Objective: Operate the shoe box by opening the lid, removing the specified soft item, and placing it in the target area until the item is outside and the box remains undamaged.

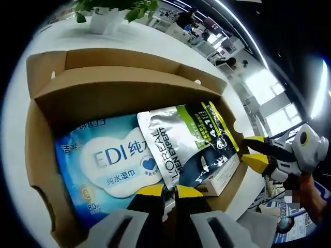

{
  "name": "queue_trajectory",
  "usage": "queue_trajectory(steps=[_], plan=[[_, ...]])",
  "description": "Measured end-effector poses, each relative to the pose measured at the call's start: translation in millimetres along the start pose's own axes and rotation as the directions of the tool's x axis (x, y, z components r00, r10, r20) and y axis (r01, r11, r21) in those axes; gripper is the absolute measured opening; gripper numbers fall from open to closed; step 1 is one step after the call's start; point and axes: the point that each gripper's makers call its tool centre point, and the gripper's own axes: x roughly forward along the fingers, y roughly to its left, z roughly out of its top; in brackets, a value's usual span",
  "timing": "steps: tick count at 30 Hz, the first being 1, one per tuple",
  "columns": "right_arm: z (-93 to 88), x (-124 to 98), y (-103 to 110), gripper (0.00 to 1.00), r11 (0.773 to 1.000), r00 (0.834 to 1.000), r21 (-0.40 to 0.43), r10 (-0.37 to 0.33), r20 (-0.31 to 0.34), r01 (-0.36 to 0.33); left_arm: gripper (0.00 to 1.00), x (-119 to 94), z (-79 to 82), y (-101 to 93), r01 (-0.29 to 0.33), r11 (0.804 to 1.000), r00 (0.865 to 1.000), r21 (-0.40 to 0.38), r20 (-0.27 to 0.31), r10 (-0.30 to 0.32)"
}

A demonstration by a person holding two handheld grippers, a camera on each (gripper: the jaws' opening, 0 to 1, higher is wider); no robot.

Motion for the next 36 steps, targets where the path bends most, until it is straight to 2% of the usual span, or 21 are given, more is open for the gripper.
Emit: queue_trajectory(steps=[9, 12, 14, 19, 26, 31, 36], plan=[[1.1, 7.5, 2.2, 0.26, 1.000, 1.000, 0.020, 0.012, -0.006, -0.012, 0.11, 2.5, -3.4, -3.8, 0.031, 1.000, 0.999, 0.004, -0.030, -0.031], [1.9, 11.3, 3.8, 0.24, 0.998, 1.000, 0.060, 0.026, -0.003, -0.026, 0.11, 4.4, -2.4, -5.4, 0.037, 0.999, 0.999, -0.004, -0.027, -0.037], [1.6, 13.9, 8.2, 0.21, 0.989, 0.998, 0.136, 0.061, 0.006, -0.061, 0.10, 5.0, -2.1, -4.7, 0.038, 0.999, 0.999, -0.015, -0.024, -0.038], [2.7, 16.4, 5.2, 0.12, 0.984, 0.999, 0.169, 0.049, 0.025, -0.052, 0.09, 4.5, -0.1, -3.4, 0.051, 0.998, 0.999, -0.041, -0.008, -0.052], [0.6, 15.3, 7.2, 0.13, 0.986, 0.999, 0.159, 0.040, 0.024, -0.043, 0.04, 3.8, 1.7, -2.8, 0.046, 0.998, 0.999, -0.039, 0.011, -0.045], [-2.2, 13.8, 3.5, 0.13, 0.985, 0.999, 0.167, 0.030, 0.021, -0.033, 0.00, 1.4, 6.0, -3.7, 0.055, 0.996, 0.998, -0.065, 0.042, -0.053], [1.1, 10.3, -0.3, 0.13, 0.985, 0.999, 0.168, 0.022, 0.033, -0.027, 0.00, -1.7, 6.4, -4.4, 0.058, 0.996, 0.997, -0.065, 0.049, -0.055]])
